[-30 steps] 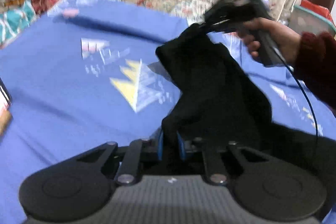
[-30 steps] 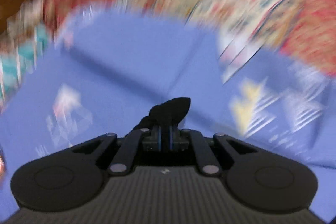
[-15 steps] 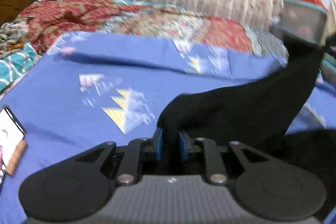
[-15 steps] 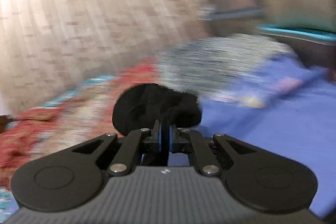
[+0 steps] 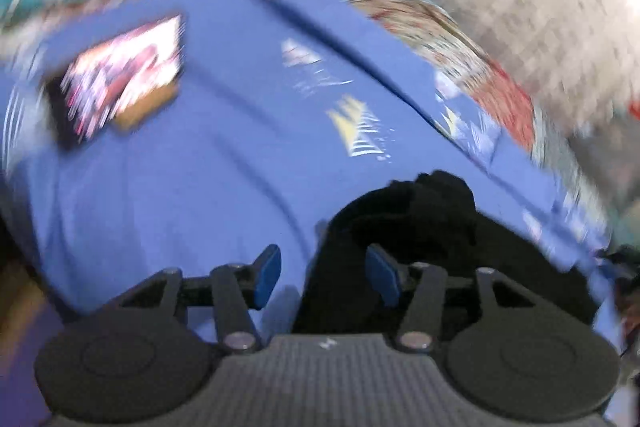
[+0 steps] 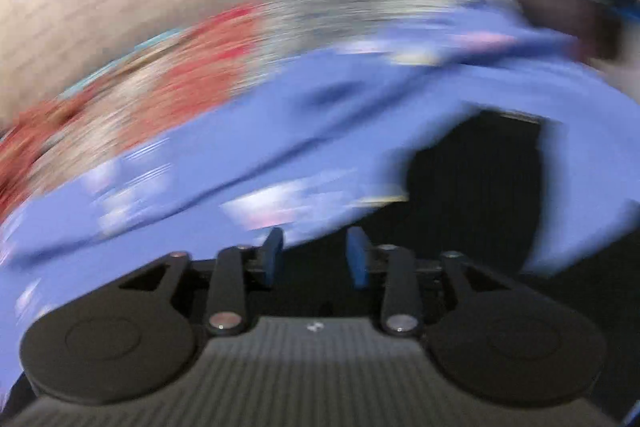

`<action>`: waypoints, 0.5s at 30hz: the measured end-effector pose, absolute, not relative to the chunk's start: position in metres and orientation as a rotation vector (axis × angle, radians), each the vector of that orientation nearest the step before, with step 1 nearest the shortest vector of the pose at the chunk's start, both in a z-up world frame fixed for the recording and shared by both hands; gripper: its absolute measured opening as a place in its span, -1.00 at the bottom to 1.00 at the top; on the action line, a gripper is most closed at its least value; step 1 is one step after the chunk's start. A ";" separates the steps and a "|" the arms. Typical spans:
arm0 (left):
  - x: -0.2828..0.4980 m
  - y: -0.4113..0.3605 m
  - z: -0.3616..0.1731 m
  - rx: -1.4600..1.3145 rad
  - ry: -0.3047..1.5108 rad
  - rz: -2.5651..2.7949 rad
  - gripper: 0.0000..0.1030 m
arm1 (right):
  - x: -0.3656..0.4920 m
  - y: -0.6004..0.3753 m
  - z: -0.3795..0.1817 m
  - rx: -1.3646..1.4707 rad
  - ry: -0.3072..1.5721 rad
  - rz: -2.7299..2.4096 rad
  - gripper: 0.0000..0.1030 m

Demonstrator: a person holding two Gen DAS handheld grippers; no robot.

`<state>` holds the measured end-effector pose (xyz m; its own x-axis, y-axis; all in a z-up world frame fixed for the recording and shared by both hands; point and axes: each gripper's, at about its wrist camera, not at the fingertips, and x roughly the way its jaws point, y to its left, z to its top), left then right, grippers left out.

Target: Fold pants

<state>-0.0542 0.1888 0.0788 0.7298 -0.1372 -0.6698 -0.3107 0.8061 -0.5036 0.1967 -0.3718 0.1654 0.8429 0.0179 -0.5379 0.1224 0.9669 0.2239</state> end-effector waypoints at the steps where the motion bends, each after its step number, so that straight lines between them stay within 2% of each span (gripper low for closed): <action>1: -0.056 0.194 0.073 -0.707 0.765 0.091 0.04 | 0.208 -0.343 0.170 0.209 0.590 0.047 0.07; 4: -0.052 0.194 0.059 -0.803 0.789 0.019 0.18 | 0.227 -0.247 0.173 0.059 0.653 0.334 0.26; 6: -0.048 0.184 0.051 -0.816 0.816 -0.020 0.36 | 0.230 -0.181 0.170 -0.052 0.724 0.517 0.54; 7: -0.046 0.179 0.047 -0.812 0.829 -0.031 0.47 | 0.231 -0.152 0.164 -0.105 0.755 0.608 0.58; 10: -0.042 0.164 0.035 -0.810 0.857 -0.034 0.48 | 0.242 -0.076 0.134 -0.302 0.808 0.700 0.62; 11: -0.041 0.162 0.033 -0.812 0.858 -0.031 0.37 | 0.249 -0.060 0.122 -0.349 0.837 0.688 0.62; 13: -0.040 0.159 0.032 -0.790 0.860 -0.026 0.02 | 0.270 -0.041 0.092 -0.428 0.924 0.627 0.62; 14: -0.039 0.158 0.033 -0.775 0.861 -0.025 -0.15 | 0.282 -0.036 0.074 -0.431 1.016 0.602 0.40; 15: -0.039 0.157 0.034 -0.757 0.857 -0.026 -0.40 | 0.288 -0.037 0.065 -0.402 1.076 0.596 -0.01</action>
<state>-0.0391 0.1571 0.0341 0.6708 -0.3109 -0.6733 -0.2701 0.7431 -0.6123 0.2875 -0.0372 0.0646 0.3436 0.2552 -0.9038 -0.6306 0.7758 -0.0207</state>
